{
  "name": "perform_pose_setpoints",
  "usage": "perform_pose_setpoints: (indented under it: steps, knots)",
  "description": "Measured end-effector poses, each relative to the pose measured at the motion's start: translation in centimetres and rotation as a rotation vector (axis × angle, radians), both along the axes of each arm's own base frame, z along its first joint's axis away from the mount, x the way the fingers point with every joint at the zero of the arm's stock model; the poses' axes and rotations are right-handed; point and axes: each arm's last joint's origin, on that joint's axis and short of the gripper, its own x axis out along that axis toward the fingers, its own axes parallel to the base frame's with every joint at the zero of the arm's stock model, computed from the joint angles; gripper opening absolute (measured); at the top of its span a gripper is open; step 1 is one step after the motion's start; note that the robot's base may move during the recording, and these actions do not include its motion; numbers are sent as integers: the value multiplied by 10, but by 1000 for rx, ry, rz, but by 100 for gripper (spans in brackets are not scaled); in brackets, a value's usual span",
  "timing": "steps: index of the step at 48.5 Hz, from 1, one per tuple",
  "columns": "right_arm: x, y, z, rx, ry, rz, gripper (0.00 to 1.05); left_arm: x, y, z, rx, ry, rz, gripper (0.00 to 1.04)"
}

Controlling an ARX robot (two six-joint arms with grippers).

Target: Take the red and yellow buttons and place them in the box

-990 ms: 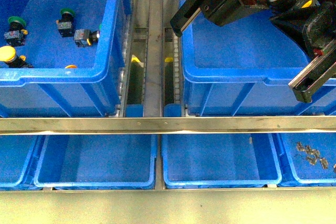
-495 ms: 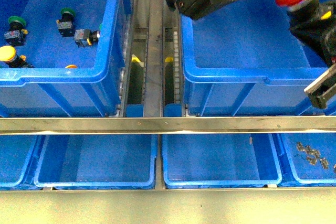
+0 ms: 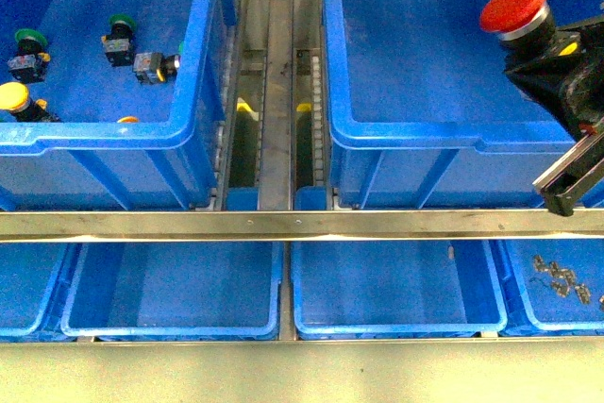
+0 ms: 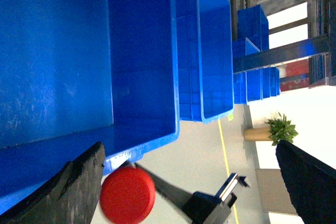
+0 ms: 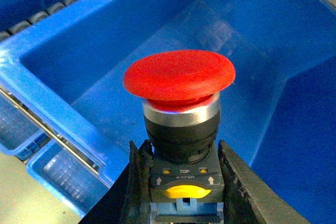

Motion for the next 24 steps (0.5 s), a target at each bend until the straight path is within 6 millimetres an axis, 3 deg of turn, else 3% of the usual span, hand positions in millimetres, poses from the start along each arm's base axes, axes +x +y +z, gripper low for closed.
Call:
perform_pose_setpoints:
  steps: [10, 14, 18, 24]
  knots:
    - [0, -21, 6, 19, -14, -55, 26, -16, 49, -7, 81, -50, 57, 97]
    - [-1, -30, 10, 45, -18, -89, 26, -22, 79, -25, 165, -54, 110, 97]
    - [-3, -37, 14, 90, -13, -112, 26, -36, 112, -55, 301, -59, 177, 97]
    - [-7, -47, 18, 125, 9, -161, 26, -48, 129, -76, 411, -87, 204, 97]
